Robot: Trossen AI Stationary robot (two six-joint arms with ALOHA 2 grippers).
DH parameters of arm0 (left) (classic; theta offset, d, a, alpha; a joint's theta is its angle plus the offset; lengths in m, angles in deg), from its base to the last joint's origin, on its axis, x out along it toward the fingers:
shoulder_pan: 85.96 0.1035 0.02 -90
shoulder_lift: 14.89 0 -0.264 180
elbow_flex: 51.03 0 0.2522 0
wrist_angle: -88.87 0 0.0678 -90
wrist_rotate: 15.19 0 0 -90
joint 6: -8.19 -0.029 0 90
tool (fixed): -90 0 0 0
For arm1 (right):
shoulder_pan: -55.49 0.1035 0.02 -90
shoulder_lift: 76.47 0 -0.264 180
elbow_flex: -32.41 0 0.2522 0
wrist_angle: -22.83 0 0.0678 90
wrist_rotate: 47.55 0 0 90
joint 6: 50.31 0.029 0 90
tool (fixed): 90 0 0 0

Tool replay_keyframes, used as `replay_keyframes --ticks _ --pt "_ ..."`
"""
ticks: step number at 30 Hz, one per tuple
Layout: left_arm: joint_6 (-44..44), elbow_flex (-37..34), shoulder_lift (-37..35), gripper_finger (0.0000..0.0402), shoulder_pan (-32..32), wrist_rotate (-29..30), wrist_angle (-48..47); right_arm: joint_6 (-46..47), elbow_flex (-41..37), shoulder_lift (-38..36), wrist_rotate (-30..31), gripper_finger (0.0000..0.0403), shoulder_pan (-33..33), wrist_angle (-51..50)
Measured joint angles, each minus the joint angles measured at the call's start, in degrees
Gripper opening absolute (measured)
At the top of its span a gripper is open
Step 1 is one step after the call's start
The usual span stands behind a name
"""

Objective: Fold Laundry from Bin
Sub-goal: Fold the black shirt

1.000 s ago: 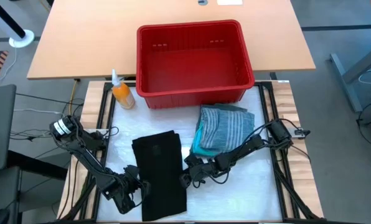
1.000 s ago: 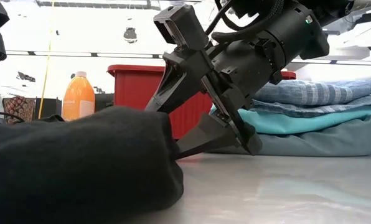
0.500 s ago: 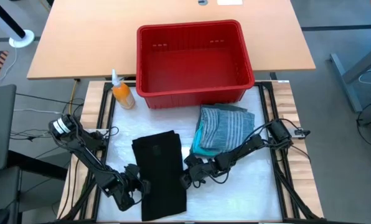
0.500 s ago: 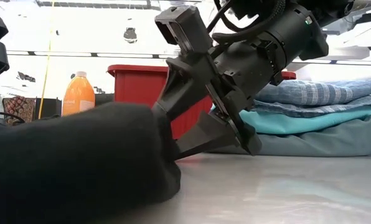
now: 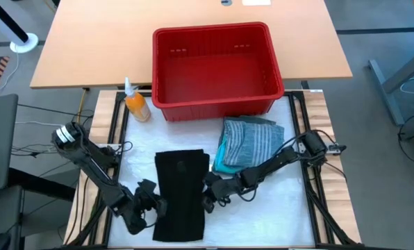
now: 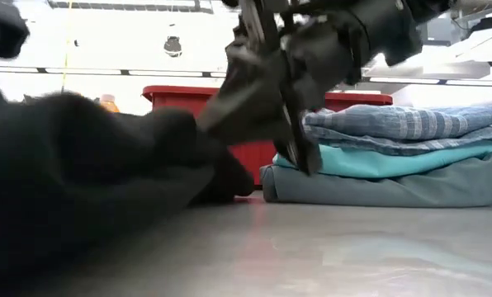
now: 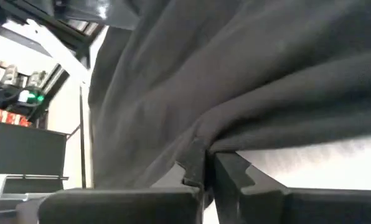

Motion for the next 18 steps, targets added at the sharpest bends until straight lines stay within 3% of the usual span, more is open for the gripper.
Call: replay_keyframes --ticks 6,12,18 --pt "-12.3 0.2 -9.9 0.0001 -1.6 5.6 0.8 -8.5 0.1 -9.1 3.2 0.0024 0.3 -4.2" --pt "-31.7 0.2 -16.8 0.0 -3.7 11.4 10.4 -15.4 0.2 -18.2 10.6 0.003 1.7 -11.5" --pt "-43.0 0.2 -21.3 0.0 -4.0 13.9 15.2 -21.3 0.2 -23.1 14.5 0.0026 2.6 -13.7"
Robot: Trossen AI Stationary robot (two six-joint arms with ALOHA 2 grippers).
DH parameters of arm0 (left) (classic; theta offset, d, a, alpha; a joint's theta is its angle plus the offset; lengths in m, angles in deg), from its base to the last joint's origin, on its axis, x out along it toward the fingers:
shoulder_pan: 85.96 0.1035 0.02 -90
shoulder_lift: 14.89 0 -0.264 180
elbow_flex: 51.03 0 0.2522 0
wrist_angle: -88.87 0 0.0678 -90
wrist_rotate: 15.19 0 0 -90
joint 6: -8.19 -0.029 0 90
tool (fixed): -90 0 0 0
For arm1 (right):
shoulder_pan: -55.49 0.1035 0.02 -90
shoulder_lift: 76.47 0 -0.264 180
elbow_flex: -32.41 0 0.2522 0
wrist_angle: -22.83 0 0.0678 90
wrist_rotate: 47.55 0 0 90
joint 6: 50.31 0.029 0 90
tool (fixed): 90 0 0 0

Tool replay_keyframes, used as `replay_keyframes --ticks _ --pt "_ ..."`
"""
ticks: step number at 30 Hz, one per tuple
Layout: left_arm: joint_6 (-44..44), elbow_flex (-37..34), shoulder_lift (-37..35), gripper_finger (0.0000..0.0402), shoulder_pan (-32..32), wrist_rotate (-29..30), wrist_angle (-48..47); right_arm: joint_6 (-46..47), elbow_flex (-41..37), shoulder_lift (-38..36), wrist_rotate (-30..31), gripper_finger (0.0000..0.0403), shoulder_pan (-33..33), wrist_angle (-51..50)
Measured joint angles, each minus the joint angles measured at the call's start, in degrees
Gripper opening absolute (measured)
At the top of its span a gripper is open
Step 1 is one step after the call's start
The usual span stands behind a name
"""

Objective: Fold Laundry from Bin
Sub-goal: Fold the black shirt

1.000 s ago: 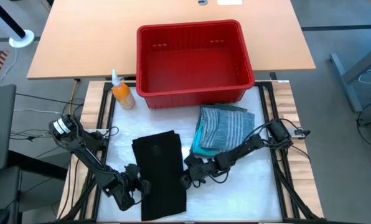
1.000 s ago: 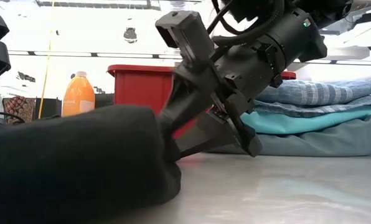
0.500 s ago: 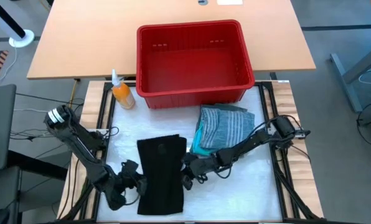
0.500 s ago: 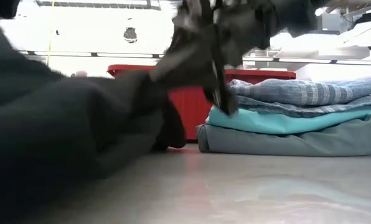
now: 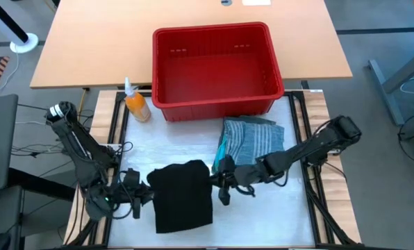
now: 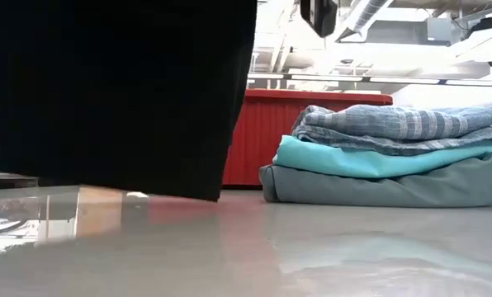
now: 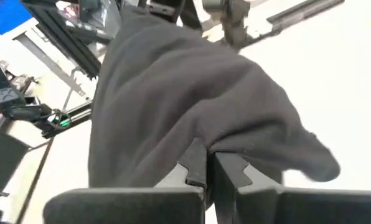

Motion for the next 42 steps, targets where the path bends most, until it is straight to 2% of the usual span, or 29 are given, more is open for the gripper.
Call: replay_keyframes --ticks 5,15,19,22,25,28,32,36,39,42 --pt "-4.9 0.0 -1.8 0.0 0.0 -0.8 2.1 -6.8 0.0 -2.4 4.7 0.0028 2.0 -0.5" --pt "-7.1 0.0 -2.5 0.0 -0.1 -2.4 4.3 -19.5 0.0 -3.6 12.0 0.0027 5.2 -0.5" --pt "-10.9 0.0 -2.5 0.0 -0.1 -2.6 7.8 -29.5 0.0 -3.6 14.8 0.0025 6.2 0.3" --pt "-14.2 0.0 -2.5 0.0 0.1 -2.7 9.9 -37.5 0.0 -3.6 16.1 0.0027 6.5 0.6" --pt "-15.2 0.0 -2.5 0.0 1.2 -2.7 9.6 -40.1 0.0 -3.6 16.6 0.0027 5.4 0.4" --pt "-15.3 0.0 -2.5 0.0 3.3 -3.3 6.7 -41.8 0.0 -3.6 15.7 0.0026 2.9 -0.7" --pt "-15.6 0.0 -2.5 0.0 8.5 -7.5 1.0 -47.3 0.0 -3.6 13.7 0.0026 -1.0 -0.5" --pt "-23.4 0.0 -2.5 0.0 12.6 -10.3 0.9 -56.7 0.0 -3.6 13.7 0.0026 -3.9 3.1" --pt "-32.5 1.0 -2.5 0.0 15.0 -10.2 0.0 -61.5 0.0 -3.6 13.2 0.0027 -6.0 2.4" --pt "-40.1 4.4 -2.5 0.0 17.1 -8.1 -5.5 -68.3 -0.5 -3.6 13.0 0.0026 -8.2 2.4"
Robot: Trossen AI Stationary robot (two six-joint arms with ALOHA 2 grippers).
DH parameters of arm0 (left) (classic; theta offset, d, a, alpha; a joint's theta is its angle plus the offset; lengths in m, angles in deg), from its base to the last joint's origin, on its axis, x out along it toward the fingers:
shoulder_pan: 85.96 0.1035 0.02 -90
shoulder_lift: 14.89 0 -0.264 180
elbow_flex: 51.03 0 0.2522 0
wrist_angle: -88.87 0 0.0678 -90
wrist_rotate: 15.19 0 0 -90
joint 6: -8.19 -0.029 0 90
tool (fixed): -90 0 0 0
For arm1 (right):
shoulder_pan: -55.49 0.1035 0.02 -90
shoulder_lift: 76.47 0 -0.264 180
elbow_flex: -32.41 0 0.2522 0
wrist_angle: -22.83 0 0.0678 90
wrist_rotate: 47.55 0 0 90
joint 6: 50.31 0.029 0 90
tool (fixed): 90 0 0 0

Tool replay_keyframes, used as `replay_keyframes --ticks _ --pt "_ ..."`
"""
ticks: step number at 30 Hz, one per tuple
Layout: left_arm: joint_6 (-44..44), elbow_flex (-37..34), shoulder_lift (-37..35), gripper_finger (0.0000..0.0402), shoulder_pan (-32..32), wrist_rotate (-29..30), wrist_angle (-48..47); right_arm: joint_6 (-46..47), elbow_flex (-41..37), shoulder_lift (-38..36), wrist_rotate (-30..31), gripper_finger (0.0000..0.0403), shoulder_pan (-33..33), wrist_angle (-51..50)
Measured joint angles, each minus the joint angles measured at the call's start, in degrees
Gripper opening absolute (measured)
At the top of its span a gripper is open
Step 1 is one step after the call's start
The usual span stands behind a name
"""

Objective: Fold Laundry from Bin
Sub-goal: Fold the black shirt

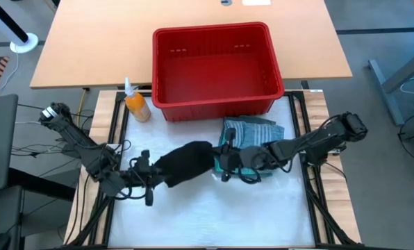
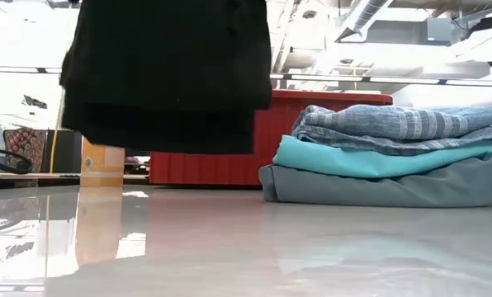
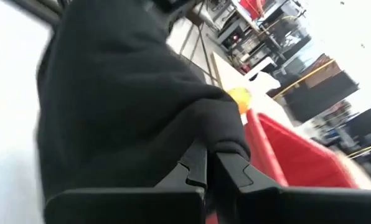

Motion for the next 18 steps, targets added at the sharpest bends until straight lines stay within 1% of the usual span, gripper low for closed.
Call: replay_keyframes --ticks 3,5,7,9,11,13,15,16,18 --pt "-4.1 4.1 0.0 0.0 2.4 2.4 -10.1 -7.2 -0.1 0.0 -0.4 0.0026 -2.5 0.8" --pt "-5.8 6.8 0.0 0.0 4.3 2.9 -18.2 -11.8 -0.1 0.0 -1.9 0.0026 -4.7 1.4" --pt "-7.9 9.3 0.0 0.0 6.8 2.3 -26.2 -15.0 -0.1 0.1 -4.5 0.0026 -7.8 2.3" --pt "-10.6 10.8 -0.1 0.0 10.2 0.9 -31.3 -17.3 -0.1 1.2 -7.0 0.0025 -11.3 4.5" --pt "-15.1 11.0 -0.1 0.0 13.7 -0.9 -33.4 -20.5 -0.1 2.6 -8.2 0.0025 -14.1 7.2" --pt "-21.7 11.0 0.0 0.0 16.8 -1.8 -35.1 -24.8 -0.1 5.0 -9.6 0.0025 -16.6 12.0" --pt "-27.5 10.9 0.2 0.0 19.3 -1.8 -36.3 -27.5 -0.1 7.5 -10.3 0.0025 -17.6 14.9" --pt "-29.3 10.3 0.3 0.0 20.2 -1.7 -36.1 -27.7 0.0 8.8 -10.4 0.0025 -17.7 15.8" --pt "-29.8 8.1 0.4 0.0 21.0 -1.7 -37.0 -26.0 0.0 11.4 -10.3 0.0025 -16.9 13.7"
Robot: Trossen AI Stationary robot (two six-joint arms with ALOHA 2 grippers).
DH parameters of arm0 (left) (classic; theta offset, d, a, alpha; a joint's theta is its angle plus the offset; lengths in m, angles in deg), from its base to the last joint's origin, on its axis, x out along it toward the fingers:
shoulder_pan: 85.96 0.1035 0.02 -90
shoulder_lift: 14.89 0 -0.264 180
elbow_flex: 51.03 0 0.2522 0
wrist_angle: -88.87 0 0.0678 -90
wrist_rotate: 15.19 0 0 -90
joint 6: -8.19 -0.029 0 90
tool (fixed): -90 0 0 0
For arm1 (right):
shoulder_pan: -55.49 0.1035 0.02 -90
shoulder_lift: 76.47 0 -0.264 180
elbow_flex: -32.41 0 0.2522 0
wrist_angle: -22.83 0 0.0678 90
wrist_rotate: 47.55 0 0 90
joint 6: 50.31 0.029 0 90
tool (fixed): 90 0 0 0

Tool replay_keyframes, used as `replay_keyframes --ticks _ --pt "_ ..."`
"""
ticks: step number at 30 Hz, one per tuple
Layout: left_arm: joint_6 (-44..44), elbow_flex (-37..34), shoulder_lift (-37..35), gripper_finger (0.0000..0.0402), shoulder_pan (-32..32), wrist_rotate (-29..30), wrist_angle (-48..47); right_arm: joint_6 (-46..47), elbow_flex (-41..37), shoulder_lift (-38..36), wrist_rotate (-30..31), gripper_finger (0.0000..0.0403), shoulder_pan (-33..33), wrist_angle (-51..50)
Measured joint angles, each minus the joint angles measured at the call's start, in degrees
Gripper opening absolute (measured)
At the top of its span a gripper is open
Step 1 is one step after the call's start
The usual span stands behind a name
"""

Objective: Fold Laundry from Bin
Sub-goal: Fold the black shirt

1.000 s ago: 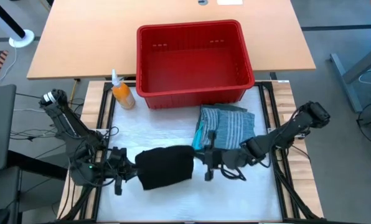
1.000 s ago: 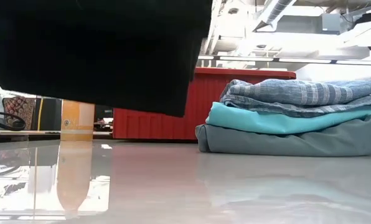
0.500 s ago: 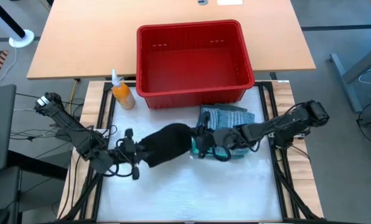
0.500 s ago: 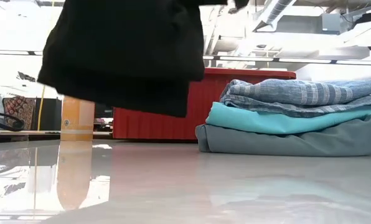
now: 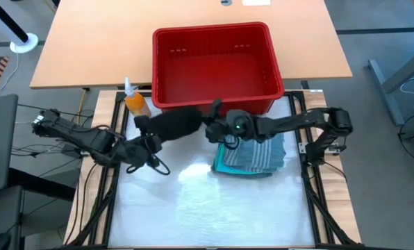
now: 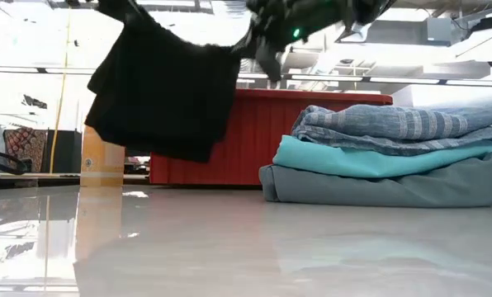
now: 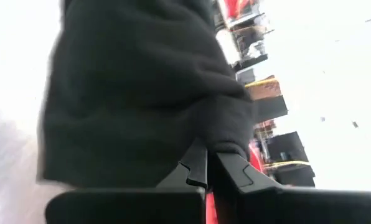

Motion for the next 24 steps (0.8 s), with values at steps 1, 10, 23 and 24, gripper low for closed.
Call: replay_keyframes --ticks 1,10,23,24 --pt "1.8 -1.6 0.0 0.0 -0.2 0.0 0.0 1.4 0.0 1.6 0.0 0.0025 0.9 -0.7" --pt "22.5 -16.8 7.0 0.0 -17.3 4.5 9.7 7.6 0.0 13.1 2.8 0.0025 13.0 -2.6" --pt "36.0 -4.6 31.2 0.0 -34.8 -3.5 11.8 23.0 -0.1 13.4 8.6 0.0027 27.6 -6.6" --pt "36.7 -3.7 32.5 0.0 -36.0 -4.6 12.1 24.7 -0.1 13.4 8.6 0.0027 28.0 -7.4"
